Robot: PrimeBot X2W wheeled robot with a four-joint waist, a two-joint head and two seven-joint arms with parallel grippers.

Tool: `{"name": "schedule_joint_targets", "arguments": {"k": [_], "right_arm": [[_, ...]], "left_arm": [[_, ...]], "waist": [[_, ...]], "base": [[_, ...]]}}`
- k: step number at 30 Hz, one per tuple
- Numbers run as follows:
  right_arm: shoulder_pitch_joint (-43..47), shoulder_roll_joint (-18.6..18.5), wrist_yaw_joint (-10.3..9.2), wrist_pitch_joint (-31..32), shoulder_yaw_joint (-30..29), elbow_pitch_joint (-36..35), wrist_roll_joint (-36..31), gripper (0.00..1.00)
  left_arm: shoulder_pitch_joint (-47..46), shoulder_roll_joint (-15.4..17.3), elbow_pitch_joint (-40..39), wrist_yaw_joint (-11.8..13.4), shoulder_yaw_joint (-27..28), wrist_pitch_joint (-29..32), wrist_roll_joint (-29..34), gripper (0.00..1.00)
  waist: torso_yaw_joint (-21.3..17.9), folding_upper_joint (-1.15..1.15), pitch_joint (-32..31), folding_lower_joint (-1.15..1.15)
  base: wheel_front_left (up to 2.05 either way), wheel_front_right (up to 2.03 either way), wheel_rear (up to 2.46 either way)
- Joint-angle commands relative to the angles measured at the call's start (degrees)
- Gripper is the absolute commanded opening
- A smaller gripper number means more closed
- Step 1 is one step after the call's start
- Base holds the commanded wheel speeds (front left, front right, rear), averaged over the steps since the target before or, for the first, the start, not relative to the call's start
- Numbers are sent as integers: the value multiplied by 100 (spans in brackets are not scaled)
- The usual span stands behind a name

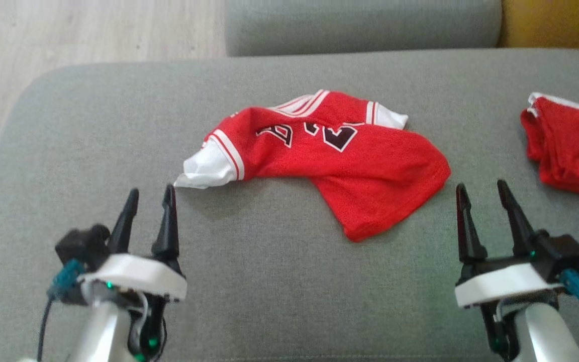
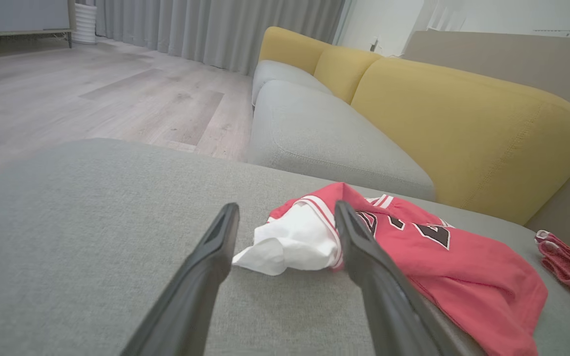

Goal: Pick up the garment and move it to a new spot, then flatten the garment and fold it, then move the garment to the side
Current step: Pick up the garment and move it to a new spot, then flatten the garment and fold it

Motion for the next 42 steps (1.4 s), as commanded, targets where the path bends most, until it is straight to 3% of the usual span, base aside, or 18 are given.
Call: {"name": "schedule_joint_targets", "arguments": {"k": [1,13,42], "right_arm": [[-7,-8,37,-28,134,-105,18,100],[297,-8,37,-126,164,160,210,100],[209,-8,37,-170,297,404,227,100]], "left_arm": [[-13,10,-318,35,219,-69,105,100],[874,-144,-769,202,240,-70,261,100],[949,-149,-853,329,170,-70,234,100]], "waist": [[67,0,-173,1],[63,0,-439,1],[168,0,-375,1]], "base": [[0,0,0],[0,0,0],[0,0,0]]}}
